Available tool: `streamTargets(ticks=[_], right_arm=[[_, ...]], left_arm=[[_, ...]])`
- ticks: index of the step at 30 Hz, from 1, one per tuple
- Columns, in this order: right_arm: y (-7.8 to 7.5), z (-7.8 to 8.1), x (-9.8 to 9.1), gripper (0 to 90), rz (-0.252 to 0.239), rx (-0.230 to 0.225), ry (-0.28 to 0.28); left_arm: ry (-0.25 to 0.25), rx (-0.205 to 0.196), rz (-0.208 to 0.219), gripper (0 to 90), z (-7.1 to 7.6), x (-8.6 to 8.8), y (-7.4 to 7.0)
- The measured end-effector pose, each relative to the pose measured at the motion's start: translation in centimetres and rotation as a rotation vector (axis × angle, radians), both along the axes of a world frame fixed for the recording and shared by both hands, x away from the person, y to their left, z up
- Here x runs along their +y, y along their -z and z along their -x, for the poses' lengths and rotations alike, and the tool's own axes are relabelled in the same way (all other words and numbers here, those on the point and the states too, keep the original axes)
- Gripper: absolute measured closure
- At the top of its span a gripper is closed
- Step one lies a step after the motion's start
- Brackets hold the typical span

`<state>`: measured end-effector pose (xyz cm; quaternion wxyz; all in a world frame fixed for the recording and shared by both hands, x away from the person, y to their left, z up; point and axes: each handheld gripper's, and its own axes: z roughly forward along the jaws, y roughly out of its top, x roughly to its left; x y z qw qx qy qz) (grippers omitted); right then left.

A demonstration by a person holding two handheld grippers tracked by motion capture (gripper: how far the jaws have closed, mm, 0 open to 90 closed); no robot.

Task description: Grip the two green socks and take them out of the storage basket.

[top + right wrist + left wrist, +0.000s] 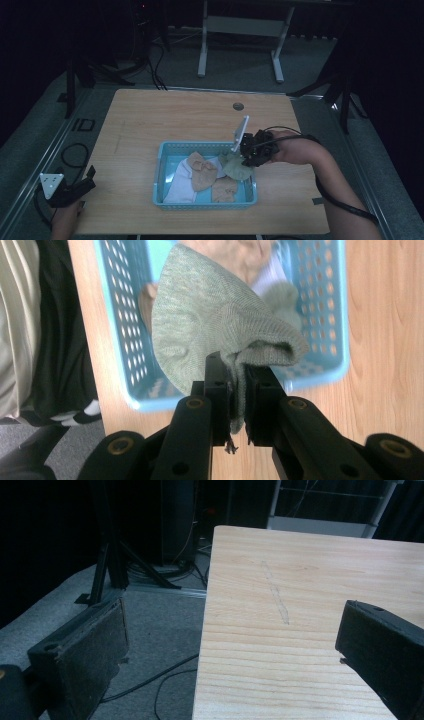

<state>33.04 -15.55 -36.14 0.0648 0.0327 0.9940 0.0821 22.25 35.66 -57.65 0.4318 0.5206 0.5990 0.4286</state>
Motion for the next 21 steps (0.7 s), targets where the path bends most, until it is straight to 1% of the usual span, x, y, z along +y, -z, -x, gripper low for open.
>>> streamTargets(ticks=[4,5,6,8,9,10,12,13,14,16,18,20,21], right_arm=[[-0.2,0.1,-2.2,82.0,0.004,0.001,0.036],[-0.2,0.1,-2.2,82.0,0.004,0.001,0.036],[-0.2,0.2,-2.7,82.0,0.003,-0.001,0.042],[-0.1,0.3,-4.7,81.9,0.008,0.000,0.072],[-0.1,0.3,-4.7,81.9,0.008,0.000,0.072],[0.1,0.4,-5.8,81.9,0.011,0.002,0.094],[0.2,0.5,-6.7,81.9,0.011,0.006,0.106],[0.2,0.5,-6.7,81.9,0.011,0.006,0.106],[0.4,0.6,-7.6,81.9,0.014,0.006,0.120],[0.5,0.6,-7.9,82.0,0.014,0.008,0.126],[0.8,0.7,-9.3,82.0,0.021,0.004,0.150],[1.1,0.8,-9.9,82.0,0.014,0.010,0.166],[1.1,0.8,-9.9,82.0,0.014,0.010,0.166]], left_arm=[[-0.001,0.001,0.000,0.7,0.0,0.0,0.0],[-0.001,0.001,0.000,0.7,0.0,0.0,0.0],[-0.002,0.002,0.000,0.7,0.0,0.0,0.0],[-0.003,0.002,0.000,0.7,0.0,0.0,0.0],[-0.003,0.002,0.000,0.7,0.0,0.0,0.0],[-0.004,0.003,0.000,0.7,0.0,0.0,0.0],[-0.004,0.003,0.000,0.7,0.0,0.0,0.0],[-0.004,0.003,0.000,0.7,0.0,0.0,0.0],[-0.005,0.002,0.000,0.7,0.0,0.0,0.0],[-0.006,0.003,0.001,0.7,0.0,0.0,0.0],[-0.006,0.003,0.003,0.7,0.0,0.0,0.0],[-0.006,0.003,0.003,0.7,0.0,0.0,0.0],[-0.006,0.003,0.003,0.7,0.0,0.0,0.0]])
